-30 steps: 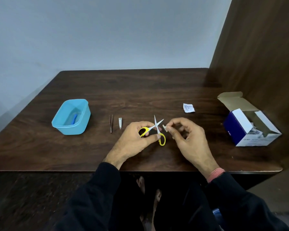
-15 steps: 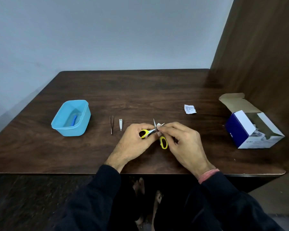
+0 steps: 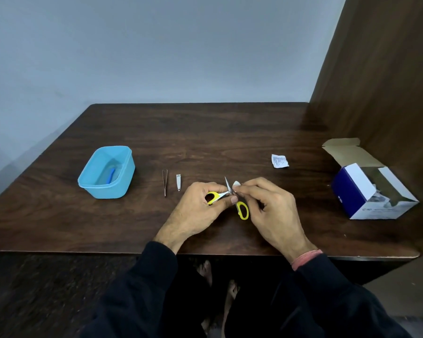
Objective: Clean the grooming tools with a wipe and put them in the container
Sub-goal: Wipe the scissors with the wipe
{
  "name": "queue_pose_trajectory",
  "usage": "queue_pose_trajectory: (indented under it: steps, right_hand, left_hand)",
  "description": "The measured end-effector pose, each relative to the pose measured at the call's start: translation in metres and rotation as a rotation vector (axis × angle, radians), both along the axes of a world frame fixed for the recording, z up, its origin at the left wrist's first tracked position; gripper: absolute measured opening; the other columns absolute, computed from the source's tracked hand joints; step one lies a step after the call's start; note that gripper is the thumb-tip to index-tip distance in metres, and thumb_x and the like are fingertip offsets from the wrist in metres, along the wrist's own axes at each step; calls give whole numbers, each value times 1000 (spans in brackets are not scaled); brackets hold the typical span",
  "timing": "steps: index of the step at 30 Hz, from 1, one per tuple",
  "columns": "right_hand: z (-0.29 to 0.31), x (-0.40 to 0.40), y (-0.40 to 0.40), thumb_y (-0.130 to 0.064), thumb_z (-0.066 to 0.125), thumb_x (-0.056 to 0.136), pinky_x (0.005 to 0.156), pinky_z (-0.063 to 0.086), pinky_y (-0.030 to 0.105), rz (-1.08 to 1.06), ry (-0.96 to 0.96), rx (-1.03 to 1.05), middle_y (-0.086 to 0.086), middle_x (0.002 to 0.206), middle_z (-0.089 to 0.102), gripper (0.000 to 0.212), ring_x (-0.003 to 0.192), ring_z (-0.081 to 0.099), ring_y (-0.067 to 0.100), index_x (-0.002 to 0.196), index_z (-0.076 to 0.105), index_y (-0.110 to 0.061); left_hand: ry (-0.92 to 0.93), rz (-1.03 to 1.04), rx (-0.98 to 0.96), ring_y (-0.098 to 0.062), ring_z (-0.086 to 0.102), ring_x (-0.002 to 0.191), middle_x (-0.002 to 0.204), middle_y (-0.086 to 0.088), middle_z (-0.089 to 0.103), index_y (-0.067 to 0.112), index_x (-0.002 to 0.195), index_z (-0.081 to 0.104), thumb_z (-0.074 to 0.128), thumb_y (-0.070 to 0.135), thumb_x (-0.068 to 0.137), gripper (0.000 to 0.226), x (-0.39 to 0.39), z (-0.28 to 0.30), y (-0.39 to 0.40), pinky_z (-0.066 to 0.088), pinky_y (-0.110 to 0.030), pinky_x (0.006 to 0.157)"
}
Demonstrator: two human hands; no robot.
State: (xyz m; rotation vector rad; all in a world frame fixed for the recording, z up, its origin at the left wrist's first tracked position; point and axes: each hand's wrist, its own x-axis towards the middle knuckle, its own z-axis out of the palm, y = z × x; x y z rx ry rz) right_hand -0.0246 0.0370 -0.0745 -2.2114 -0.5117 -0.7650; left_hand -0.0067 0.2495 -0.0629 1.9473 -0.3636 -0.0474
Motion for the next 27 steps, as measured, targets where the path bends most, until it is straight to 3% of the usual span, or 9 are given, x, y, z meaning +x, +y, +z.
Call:
queue_pose_trajectory:
  steps: [4,9,12,15,17,19,20,25,27]
  right_hand:
    - [1,2,-1,-4,78,100,79,64,39,-66,12,27,-14,109,76,23,96,76,7,114,87,-20]
    - [0,1,0,-6,78,101,78,64,38,-1,41,33,-16,107,75,20,94,75,7,112,87,-21]
    - [0,5,-2,-6,81,100,78,64,38,-65,62,79,-18,107,75,21,94,75,6,111,88,-23]
    - [1,2,0,-6,81,101,77,63,35,17,68,49,-19,106,73,20,93,75,6,110,88,-22]
    - [1,3,0,-7,82,100,78,62,32,1,78,55,-19,105,75,20,93,74,4,110,88,-23]
    - [1,6,-1,-8,84,98,77,60,25,-63,108,109,-19,105,77,20,90,74,1,109,89,-24]
    - [1,6,-2,-8,85,97,76,57,21,-78,124,133,-19,104,78,20,88,73,0,108,89,-24]
    - [2,5,-2,-4,86,95,75,51,12,12,181,186,-16,102,81,18,85,73,1,103,90,-19]
    - [4,8,-4,-2,87,93,75,49,9,-12,218,246,-15,101,82,18,83,73,0,101,90,-18]
  left_hand:
    - [-3,22,33,-11,70,91,97,10,82,32,104,90,85,33,101,6,1,0,0,50,-28,87]
    - [-1,18,33,-1,69,91,97,17,82,33,105,90,84,33,101,7,1,0,0,50,-22,85]
    - [13,41,42,-8,74,100,102,15,84,33,105,89,83,35,102,7,1,0,-1,53,-26,92]
    - [18,20,23,-1,71,88,94,18,83,34,105,90,82,33,103,8,0,0,-1,51,-21,83]
    - [22,26,34,-4,66,79,88,9,82,38,103,89,82,39,103,7,0,0,-1,52,-31,77]
    - [22,40,64,-13,65,78,92,-4,83,43,101,88,81,46,101,7,1,0,-2,56,-49,82]
    - [17,40,64,-13,62,78,92,-6,82,43,100,88,81,46,101,7,1,0,-2,56,-50,83]
    - [12,28,38,-13,65,80,93,1,84,40,102,89,82,43,102,7,1,-2,0,56,-46,84]
    - [12,42,42,-6,64,78,90,9,83,39,102,89,83,42,101,6,2,-2,-1,53,-39,82]
